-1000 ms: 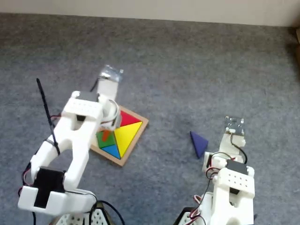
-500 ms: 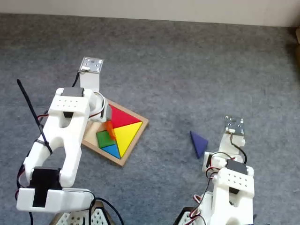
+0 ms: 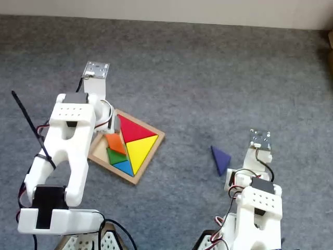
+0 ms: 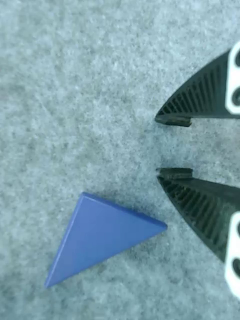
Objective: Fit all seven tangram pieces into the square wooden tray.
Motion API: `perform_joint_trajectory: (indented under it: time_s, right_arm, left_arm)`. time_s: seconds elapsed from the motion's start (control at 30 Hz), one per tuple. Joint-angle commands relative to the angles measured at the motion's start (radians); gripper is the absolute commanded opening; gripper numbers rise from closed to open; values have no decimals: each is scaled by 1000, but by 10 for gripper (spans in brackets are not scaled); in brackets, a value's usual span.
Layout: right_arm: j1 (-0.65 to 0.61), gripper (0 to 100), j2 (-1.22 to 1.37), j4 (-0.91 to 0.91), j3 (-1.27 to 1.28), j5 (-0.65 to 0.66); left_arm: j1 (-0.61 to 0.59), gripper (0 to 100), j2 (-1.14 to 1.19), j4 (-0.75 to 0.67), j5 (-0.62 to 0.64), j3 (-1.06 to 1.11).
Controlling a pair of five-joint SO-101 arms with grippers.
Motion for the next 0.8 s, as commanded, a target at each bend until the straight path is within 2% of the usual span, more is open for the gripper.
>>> perform_joint_trajectory:
  time_s: [0.0, 0.2, 0.5, 0.7, 0.77]
  right_arm:
    - [10, 146, -19, -19, -5, 12]
    - [10, 146, -19, -19, -5, 12]
    - [10, 146, -19, -19, -4, 12]
    - [10, 146, -24, -19, 8, 12]
    - [10, 146, -24, -19, 10, 12]
  left_arm:
    - [54, 231, -15, 92, 15, -58]
    - [76, 232, -4, 41, 83, 24]
    - [133, 231, -4, -184, 78, 185]
    - [128, 230, -2, -203, 72, 197]
    - [128, 205, -2, -203, 23, 197]
